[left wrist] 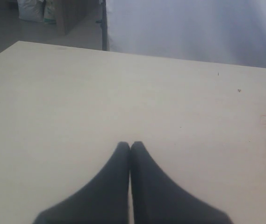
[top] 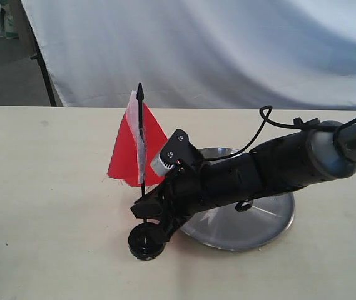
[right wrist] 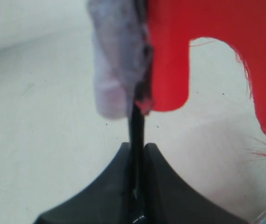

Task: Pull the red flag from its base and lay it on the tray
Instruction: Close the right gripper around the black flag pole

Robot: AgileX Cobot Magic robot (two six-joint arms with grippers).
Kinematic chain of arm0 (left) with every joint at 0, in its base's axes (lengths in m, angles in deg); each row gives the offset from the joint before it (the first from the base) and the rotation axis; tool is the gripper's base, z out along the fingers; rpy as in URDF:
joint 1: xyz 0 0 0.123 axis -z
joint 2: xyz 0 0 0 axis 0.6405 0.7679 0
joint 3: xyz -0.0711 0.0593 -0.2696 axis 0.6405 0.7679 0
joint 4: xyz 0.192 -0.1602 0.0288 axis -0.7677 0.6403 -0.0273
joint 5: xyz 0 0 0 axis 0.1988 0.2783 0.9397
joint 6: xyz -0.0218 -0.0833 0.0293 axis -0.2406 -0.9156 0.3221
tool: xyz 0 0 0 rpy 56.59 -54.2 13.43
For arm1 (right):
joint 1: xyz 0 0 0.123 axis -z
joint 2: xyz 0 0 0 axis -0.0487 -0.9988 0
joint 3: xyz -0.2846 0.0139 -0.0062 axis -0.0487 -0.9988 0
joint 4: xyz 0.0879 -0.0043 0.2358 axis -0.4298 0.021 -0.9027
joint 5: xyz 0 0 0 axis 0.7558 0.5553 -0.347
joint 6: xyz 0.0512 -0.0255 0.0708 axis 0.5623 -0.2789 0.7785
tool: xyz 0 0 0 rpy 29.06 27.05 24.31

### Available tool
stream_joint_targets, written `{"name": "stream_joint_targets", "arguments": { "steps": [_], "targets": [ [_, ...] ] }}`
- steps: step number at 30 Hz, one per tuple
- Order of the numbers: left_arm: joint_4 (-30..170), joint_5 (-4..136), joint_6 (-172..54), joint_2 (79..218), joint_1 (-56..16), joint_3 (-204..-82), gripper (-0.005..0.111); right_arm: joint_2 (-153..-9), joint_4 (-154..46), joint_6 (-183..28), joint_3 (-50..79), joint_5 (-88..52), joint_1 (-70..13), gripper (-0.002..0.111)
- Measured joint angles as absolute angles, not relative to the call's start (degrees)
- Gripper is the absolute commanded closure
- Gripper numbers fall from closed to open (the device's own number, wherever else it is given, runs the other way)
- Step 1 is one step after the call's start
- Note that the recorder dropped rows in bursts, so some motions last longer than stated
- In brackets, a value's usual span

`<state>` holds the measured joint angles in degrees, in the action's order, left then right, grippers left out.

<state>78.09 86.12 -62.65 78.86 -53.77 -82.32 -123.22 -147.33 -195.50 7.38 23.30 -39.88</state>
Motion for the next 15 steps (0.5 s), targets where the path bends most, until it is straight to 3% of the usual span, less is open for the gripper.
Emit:
{"name": "stream_joint_targets", "arguments": {
  "steps": [15],
  "targets": [
    [78.09, 86.12, -62.65, 78.86, -53.77, -82.32, 0.107, -123.22, -147.28, -195.71, 7.38, 24.13, -39.88, 0.109]
  ]
}}
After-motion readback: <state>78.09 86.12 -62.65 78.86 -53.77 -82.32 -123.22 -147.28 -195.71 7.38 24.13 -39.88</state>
